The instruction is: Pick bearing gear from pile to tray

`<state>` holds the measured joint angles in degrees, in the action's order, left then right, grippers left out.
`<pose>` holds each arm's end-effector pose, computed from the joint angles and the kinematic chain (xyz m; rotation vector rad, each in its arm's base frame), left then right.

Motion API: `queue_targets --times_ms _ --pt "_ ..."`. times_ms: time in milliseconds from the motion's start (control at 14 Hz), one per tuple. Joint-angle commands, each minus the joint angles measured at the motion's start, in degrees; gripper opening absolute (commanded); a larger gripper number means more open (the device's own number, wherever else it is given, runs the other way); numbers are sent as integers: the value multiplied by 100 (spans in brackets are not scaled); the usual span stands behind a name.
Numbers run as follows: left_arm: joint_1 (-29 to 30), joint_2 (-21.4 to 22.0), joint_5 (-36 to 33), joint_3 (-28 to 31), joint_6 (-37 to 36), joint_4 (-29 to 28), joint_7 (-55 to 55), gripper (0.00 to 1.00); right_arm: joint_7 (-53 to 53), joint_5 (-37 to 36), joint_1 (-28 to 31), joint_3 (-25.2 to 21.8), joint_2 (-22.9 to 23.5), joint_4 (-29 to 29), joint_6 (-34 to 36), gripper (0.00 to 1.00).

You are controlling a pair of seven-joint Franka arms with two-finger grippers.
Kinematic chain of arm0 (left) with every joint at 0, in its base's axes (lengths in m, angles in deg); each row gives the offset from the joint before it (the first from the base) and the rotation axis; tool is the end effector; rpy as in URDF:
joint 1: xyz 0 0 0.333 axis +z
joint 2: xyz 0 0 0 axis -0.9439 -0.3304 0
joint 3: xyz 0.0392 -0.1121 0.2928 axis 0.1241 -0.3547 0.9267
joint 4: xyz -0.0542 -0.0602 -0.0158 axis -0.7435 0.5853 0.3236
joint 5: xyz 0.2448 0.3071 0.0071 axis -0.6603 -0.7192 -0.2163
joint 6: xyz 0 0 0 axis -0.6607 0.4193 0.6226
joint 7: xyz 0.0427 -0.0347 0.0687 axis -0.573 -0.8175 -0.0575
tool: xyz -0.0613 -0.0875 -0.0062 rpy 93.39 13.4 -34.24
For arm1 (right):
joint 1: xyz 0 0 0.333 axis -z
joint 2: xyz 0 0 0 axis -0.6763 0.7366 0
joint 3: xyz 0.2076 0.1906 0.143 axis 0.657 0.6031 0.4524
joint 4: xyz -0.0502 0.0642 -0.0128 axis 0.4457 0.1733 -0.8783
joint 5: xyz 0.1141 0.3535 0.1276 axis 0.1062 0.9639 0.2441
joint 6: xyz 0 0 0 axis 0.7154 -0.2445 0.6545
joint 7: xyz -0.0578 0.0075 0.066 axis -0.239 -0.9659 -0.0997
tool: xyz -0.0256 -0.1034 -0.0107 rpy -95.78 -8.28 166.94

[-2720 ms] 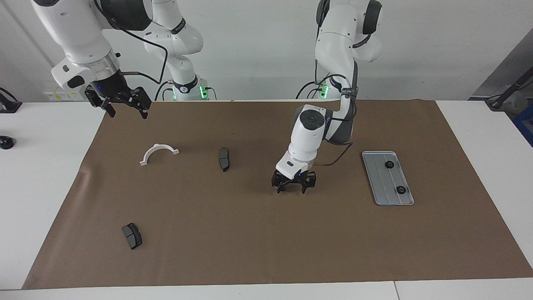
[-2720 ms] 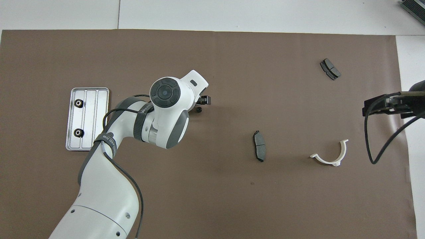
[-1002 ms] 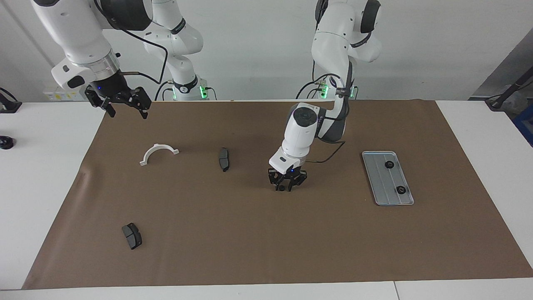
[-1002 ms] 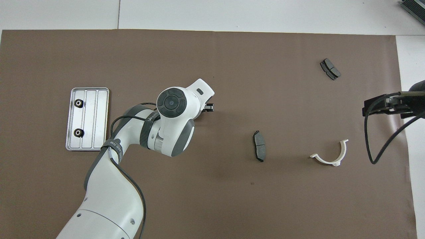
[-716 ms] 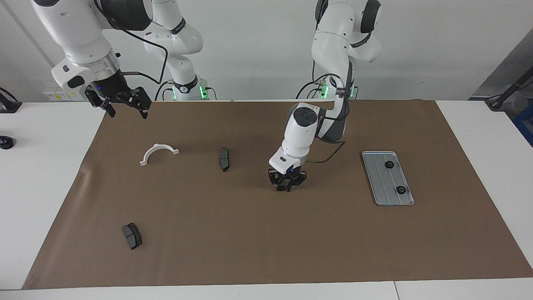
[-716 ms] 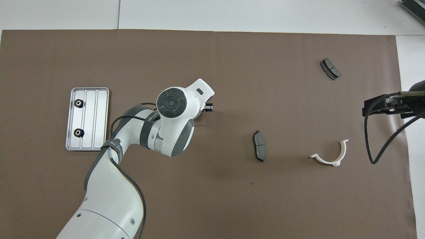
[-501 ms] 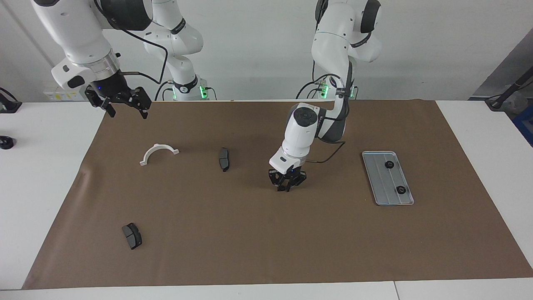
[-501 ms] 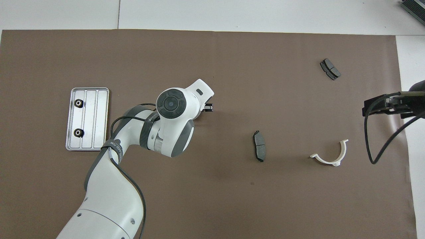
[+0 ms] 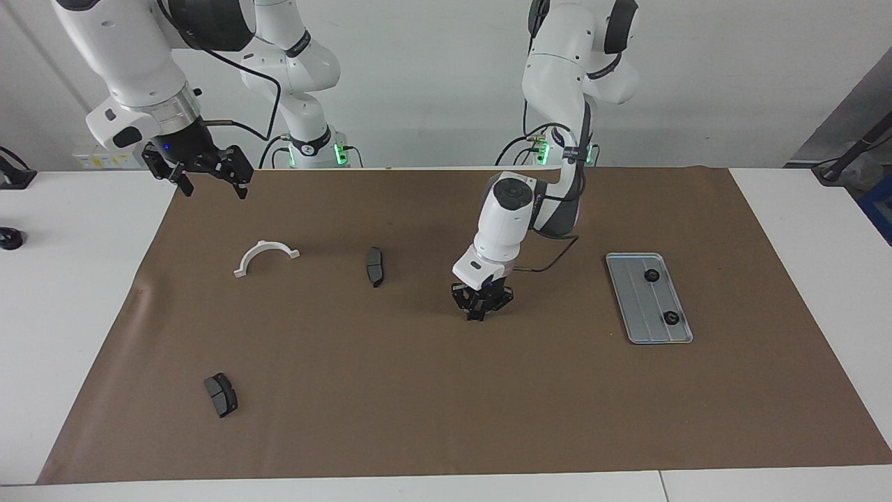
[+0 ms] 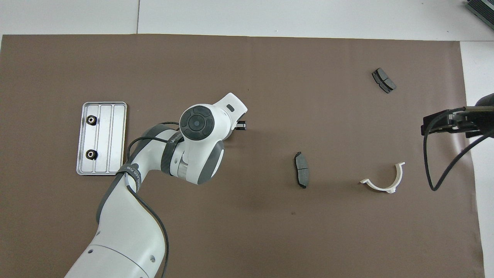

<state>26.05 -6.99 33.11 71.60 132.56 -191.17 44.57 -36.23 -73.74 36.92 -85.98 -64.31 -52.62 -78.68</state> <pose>0.5641 -0.3733 0.2961 2.9746 -0.1257 0.2811 0.5467 -0.0061 0.6110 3.1206 -0.1267 -0.0504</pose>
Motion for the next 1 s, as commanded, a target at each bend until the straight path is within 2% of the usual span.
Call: queue_targets --times_ms 0,143,358,930 --pt "-87 155 95 77 -16 -221 40 0 -79 93 10 -8 -73 -58 46 100" --pt "-78 173 95 85 -270 -142 -12 0 -79 93 10 -8 -73 -58 46 100" --pt "27 462 87 155 -569 -168 -13 0 -79 93 10 -8 -73 -58 46 100" --pt "1186 1332 -36 411 -1712 -264 145 0 -79 93 10 -8 -73 -58 46 100"
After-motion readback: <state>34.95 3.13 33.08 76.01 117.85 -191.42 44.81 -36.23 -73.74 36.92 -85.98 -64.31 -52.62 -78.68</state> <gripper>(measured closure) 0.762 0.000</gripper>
